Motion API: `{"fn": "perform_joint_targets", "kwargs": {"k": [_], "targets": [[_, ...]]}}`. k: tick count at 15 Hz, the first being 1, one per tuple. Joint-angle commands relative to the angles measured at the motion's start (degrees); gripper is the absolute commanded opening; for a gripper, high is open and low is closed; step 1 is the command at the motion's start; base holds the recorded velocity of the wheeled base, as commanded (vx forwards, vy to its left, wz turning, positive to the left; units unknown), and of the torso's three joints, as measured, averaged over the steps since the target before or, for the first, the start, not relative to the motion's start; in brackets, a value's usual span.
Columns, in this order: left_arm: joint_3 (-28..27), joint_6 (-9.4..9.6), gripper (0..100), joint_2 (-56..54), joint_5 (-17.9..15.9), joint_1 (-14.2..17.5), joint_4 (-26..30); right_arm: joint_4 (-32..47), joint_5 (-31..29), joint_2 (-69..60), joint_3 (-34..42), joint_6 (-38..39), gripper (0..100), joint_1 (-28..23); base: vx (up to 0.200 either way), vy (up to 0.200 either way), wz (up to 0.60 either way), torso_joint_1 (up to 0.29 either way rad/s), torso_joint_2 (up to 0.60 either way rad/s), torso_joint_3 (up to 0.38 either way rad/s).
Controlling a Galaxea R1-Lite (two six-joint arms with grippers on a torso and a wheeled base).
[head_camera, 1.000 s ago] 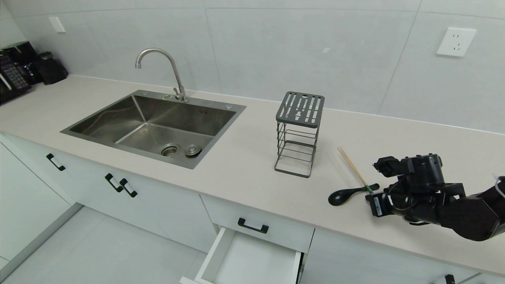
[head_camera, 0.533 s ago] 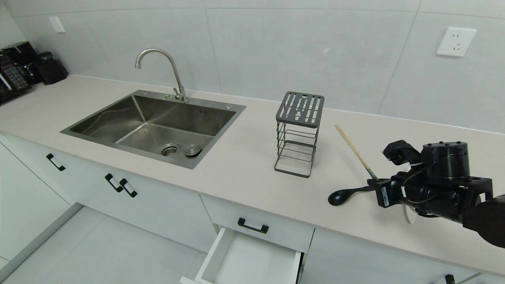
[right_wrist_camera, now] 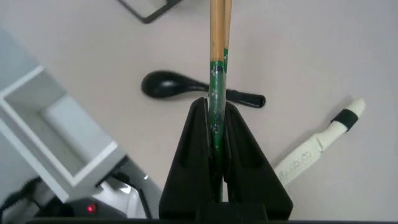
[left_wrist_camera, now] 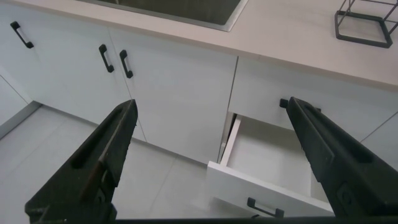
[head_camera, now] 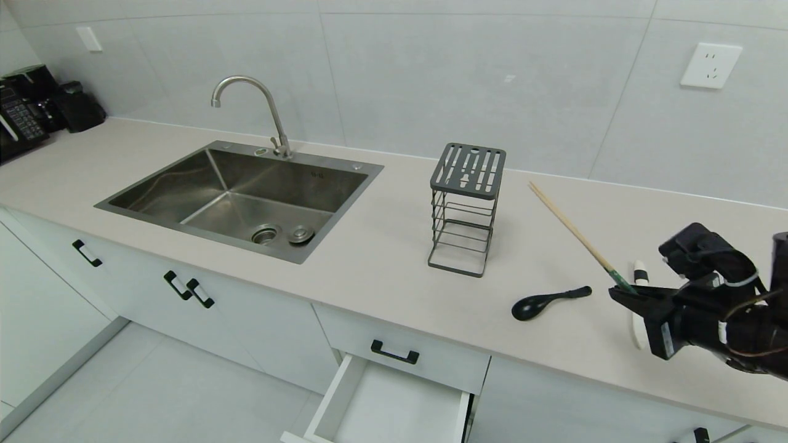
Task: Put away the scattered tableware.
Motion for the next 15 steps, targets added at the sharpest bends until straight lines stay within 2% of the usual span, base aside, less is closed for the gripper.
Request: {"fn": "perform_joint_targets", "kwargs": {"k": [1, 4, 6, 9, 13, 15], "targets": [[0.0, -0.01, 100, 0.1, 0.0, 0.0, 0.0, 1.4, 3.6, -6.8, 1.8, -3.1, 0, 0.1, 0.0, 0.0, 0.0, 0.0, 0.0, 0.0], [0.0, -0.01, 100, 0.1, 0.0, 0.0, 0.0, 1.7, 7.0, -8.7, 2.0, -5.3, 0, 1.5, 0.0, 0.0, 0.0, 0.0, 0.0, 0.0], [0.0, -0.01, 100, 0.1, 0.0, 0.0, 0.0, 2.8, 7.0, -9.9, 1.7, -5.4, 0, 3.3, 0.0, 0.0, 0.0, 0.0, 0.0, 0.0], [0.0, -0.01, 100, 0.1, 0.0, 0.1, 0.0, 3.1, 7.9, -8.3, -1.8, -5.4, 0, 7.3, 0.0, 0.0, 0.0, 0.0, 0.0, 0.0], [0.0, -0.01, 100, 0.1, 0.0, 0.1, 0.0, 2.6, 9.9, -1.0, -7.8, -5.4, 0, 16.7, 0.0, 0.0, 0.0, 0.0, 0.0, 0.0], [0.0, -0.01, 100, 0.1, 0.0, 0.0, 0.0, 2.4, 10.2, 0.1, -7.3, -5.4, 0, 17.1, 0.0, 0.0, 0.0, 0.0, 0.0, 0.0]]}}
